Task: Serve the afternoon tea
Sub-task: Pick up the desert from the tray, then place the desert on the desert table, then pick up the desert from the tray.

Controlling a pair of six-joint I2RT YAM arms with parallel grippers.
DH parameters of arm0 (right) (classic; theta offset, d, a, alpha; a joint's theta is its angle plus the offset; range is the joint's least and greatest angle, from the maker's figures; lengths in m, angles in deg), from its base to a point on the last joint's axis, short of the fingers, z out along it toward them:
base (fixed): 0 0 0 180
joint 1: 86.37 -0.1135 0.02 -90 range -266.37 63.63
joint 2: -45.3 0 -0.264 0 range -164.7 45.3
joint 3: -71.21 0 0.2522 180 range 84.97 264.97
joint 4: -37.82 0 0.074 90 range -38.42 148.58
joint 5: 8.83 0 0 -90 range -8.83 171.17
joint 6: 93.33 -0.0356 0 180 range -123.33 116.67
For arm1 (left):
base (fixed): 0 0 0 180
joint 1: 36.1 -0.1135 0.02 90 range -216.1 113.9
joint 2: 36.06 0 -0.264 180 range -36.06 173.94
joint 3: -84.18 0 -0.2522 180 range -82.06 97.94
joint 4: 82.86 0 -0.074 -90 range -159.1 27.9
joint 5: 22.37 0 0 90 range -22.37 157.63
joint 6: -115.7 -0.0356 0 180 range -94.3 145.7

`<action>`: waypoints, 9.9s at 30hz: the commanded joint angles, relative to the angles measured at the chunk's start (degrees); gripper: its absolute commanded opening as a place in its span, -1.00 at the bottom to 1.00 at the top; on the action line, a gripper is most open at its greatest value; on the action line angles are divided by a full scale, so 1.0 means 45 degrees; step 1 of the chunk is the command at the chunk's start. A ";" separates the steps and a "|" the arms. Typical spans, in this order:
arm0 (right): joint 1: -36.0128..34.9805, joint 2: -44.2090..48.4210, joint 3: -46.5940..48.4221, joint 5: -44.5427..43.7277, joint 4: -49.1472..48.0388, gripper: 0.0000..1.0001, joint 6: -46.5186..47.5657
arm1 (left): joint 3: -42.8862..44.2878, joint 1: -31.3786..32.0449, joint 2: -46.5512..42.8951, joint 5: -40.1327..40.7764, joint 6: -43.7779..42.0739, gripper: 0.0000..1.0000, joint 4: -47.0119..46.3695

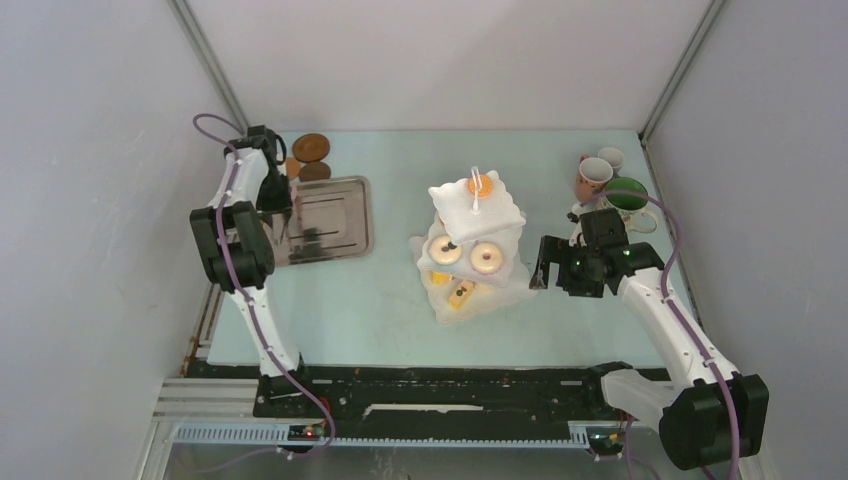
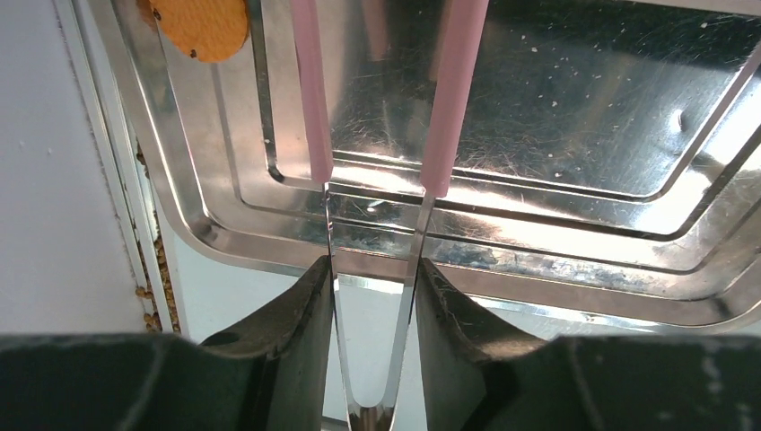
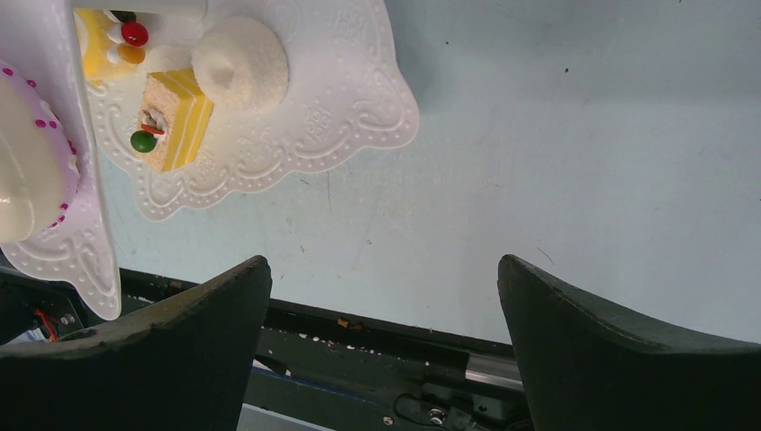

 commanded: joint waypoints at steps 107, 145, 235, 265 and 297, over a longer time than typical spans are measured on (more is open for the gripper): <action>-0.0266 0.0455 -0.0067 -0.0333 -0.0099 0.99 -0.0059 | 0.0951 -0.0149 -0.2553 -0.1904 0.2190 -0.91 0.0996; -0.1019 0.1875 -0.0082 -0.0969 -0.0147 0.99 -0.0329 | 0.1556 1.3039 -0.8998 0.0444 0.3124 -1.00 0.1974; -0.1558 0.1195 -0.0165 -0.0897 -0.0249 1.00 -0.0277 | -0.5449 -0.0616 -0.7593 0.1885 0.4739 -0.21 -0.2828; -0.0531 0.0379 -0.0146 -0.0172 -0.0218 0.99 -0.0006 | -0.5602 -0.2432 -0.5525 -0.1604 0.5754 -0.22 -0.3971; -0.0466 0.0416 -0.0146 -0.0228 -0.0199 0.98 -0.0040 | -0.4975 -0.2870 -0.4398 -0.1158 0.5039 -0.28 -0.3323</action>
